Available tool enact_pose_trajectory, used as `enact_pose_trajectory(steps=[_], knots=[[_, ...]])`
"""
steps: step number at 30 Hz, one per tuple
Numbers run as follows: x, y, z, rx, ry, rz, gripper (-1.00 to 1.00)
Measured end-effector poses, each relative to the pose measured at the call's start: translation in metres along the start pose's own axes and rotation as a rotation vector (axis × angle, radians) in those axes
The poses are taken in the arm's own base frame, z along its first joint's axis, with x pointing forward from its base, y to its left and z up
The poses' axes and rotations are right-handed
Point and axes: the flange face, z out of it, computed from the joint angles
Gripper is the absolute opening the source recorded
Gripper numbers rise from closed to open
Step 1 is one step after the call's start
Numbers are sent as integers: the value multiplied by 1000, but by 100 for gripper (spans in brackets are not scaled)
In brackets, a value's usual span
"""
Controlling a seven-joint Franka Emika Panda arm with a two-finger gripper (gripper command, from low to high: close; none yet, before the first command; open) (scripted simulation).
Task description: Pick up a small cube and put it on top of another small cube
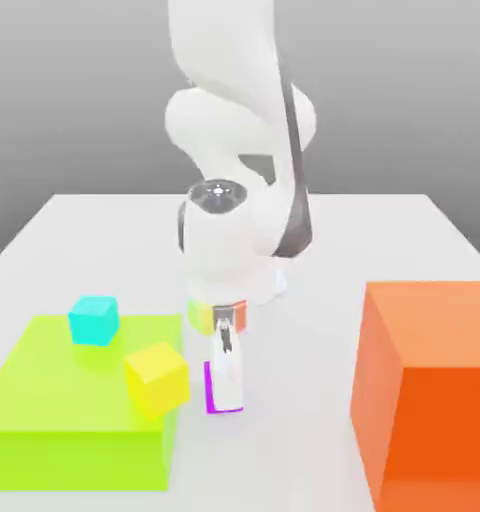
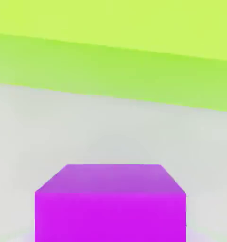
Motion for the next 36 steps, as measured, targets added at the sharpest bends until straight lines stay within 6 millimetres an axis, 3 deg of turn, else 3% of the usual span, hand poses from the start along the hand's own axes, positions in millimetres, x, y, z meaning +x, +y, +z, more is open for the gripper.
enact_pose_trajectory(steps=[12,19,23,36], knots=[[0,3,-45,2,3,1,-100],[-44,-67,-118,111,-164,-49,-100],[-54,-96,-160,138,-213,-135,-100],[-27,-117,-201,73,-100,-363,-100]])
